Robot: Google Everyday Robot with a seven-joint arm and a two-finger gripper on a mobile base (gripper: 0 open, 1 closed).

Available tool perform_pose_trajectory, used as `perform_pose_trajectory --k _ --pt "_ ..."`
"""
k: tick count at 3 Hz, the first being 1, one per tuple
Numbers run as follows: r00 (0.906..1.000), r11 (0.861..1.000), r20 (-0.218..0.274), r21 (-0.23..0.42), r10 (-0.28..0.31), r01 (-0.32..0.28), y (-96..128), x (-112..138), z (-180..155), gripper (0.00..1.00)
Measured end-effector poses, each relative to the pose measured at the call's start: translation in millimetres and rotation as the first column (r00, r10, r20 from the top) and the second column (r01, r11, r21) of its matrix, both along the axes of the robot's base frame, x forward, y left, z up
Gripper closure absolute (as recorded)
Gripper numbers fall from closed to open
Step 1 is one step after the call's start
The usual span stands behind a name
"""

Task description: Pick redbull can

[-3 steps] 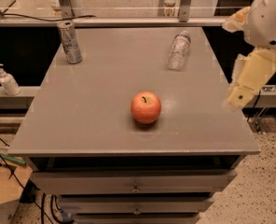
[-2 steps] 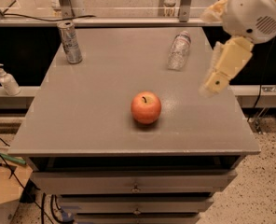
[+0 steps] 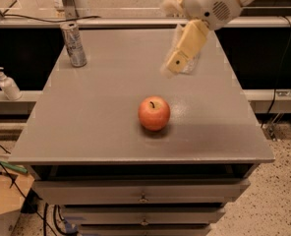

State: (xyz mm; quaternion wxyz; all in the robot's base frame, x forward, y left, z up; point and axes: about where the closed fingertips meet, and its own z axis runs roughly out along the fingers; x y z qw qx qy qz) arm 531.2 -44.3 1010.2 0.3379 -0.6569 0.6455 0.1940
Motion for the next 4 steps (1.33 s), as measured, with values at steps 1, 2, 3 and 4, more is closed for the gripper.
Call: perform_pose_trajectory --k 1,2,3,4 --pt "0.9977 0.996 -0.022 0.059 0.064 -0.063 45.2 21.6 -6.6 0.00" --pt "0.9977 0.996 -0.022 0.059 0.064 -0.063 45.5 21.5 -6.6 0.00" --pt "0.9972 0.995 -0.029 0.076 0.069 -0.067 66.9 30.6 -18.6 0.00" --pt "0.9973 0.990 -0.042 0.127 0.060 -0.055 99.4 49.0 -39.0 0.00"
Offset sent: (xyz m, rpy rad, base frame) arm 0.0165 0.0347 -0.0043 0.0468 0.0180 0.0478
